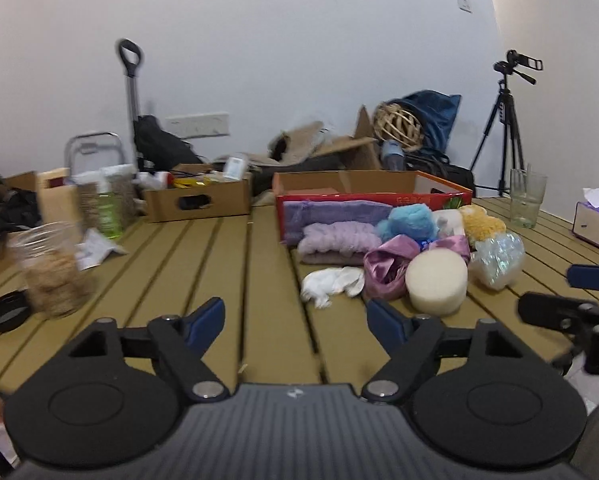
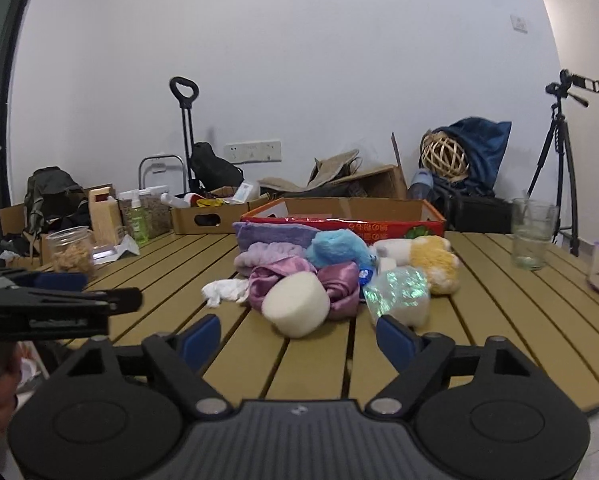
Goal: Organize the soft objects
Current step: 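Grasp the white cloth with the left tool while the right tool grasps a small white block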
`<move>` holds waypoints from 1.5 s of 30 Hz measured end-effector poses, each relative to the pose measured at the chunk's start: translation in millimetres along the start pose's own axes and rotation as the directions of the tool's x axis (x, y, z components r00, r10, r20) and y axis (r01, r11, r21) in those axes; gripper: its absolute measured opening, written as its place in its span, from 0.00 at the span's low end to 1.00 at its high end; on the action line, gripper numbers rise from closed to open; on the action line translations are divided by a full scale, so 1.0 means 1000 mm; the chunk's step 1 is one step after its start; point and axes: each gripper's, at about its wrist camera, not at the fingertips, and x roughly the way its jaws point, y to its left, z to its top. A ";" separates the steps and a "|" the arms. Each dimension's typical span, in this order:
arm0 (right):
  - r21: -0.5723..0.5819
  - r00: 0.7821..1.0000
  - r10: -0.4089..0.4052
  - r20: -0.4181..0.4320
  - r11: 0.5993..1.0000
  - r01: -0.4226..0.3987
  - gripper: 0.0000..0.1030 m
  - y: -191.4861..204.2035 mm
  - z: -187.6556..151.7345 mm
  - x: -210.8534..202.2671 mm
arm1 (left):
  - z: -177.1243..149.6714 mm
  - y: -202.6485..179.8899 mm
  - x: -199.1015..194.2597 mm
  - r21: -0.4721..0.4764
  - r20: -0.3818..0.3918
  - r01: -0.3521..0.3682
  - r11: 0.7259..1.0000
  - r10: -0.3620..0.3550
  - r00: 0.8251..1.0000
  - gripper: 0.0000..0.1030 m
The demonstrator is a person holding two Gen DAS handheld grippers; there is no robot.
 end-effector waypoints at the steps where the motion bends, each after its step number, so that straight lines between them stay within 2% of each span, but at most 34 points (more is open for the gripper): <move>1: -0.002 1.000 -0.004 -0.001 1.000 0.004 0.81 -0.001 0.002 0.010 | 0.004 0.000 0.014 0.001 -0.008 -0.001 1.000 0.001 1.000 0.78; 3: -0.007 1.000 -0.005 -0.008 1.000 0.005 0.81 -0.003 0.007 0.031 | 0.010 0.001 0.038 0.007 -0.035 0.001 1.000 -0.001 0.999 0.78; 5: -0.005 1.000 0.003 -0.014 1.000 -0.003 0.80 -0.004 0.012 0.048 | 0.016 0.003 0.063 -0.002 -0.073 0.006 1.000 -0.006 0.997 0.73; 10: 0.001 1.000 -0.002 -0.009 1.000 0.002 0.77 -0.010 0.022 0.081 | 0.023 0.008 0.104 -0.037 -0.131 0.029 0.999 -0.034 0.991 0.70; 13: 0.016 1.000 -0.011 -0.010 1.000 0.011 0.77 -0.020 0.030 0.098 | 0.023 0.009 0.118 -0.043 -0.155 0.050 0.998 -0.056 0.986 0.62; 18: 0.006 0.997 -0.073 -0.024 0.997 0.073 0.74 -0.042 0.045 0.128 | 0.022 0.011 0.138 -0.079 -0.223 0.068 0.995 -0.084 0.971 0.39; 20: 0.006 0.995 -0.091 -0.046 0.996 0.092 0.69 -0.053 0.052 0.143 | 0.022 0.010 0.142 -0.067 -0.230 0.078 0.995 -0.091 0.969 0.18; 21: 0.009 0.993 -0.100 -0.059 0.995 0.100 0.65 -0.059 0.056 0.151 | 0.023 0.008 0.144 -0.062 -0.233 0.082 0.995 -0.095 0.968 0.13; 23: 0.026 0.988 -0.109 -0.108 0.993 0.112 0.54 -0.073 0.061 0.169 | 0.023 0.007 0.145 -0.060 -0.223 0.085 0.995 -0.097 0.970 0.10; 25: 0.064 0.981 -0.097 -0.167 0.992 0.109 0.32 -0.086 0.062 0.185 | 0.023 0.008 0.146 -0.069 -0.215 0.078 0.995 -0.091 0.972 0.10; 28: 0.103 0.972 -0.090 -0.217 0.988 0.114 0.18 -0.096 0.054 0.198 | 0.023 0.012 0.148 -0.095 -0.209 0.071 0.993 -0.090 0.974 0.10; 30: 0.098 0.974 -0.093 -0.207 0.988 0.115 0.17 -0.096 0.051 0.198 | 0.024 0.014 0.149 -0.109 -0.207 0.068 0.992 -0.089 0.974 0.10; 34: 0.098 0.983 -0.087 -0.161 0.990 0.104 0.17 -0.094 0.057 0.187 | 0.030 0.014 0.139 -0.111 -0.176 0.032 0.993 -0.051 0.983 0.09; 37: 0.074 0.991 -0.100 -0.086 0.992 0.106 0.17 -0.085 0.073 0.158 | 0.044 0.014 0.108 -0.110 -0.120 0.011 0.994 -0.025 0.992 0.09; 41: 0.049 0.997 -0.073 0.032 0.996 0.071 0.17 -0.066 0.100 0.089 | 0.064 0.014 0.042 -0.105 -0.024 0.012 0.994 -0.014 1.000 0.09; 45: 0.037 0.992 -0.034 0.119 0.999 0.030 0.17 -0.047 0.112 0.003 | 0.068 0.009 -0.040 -0.094 0.063 0.019 0.995 -0.013 0.998 0.09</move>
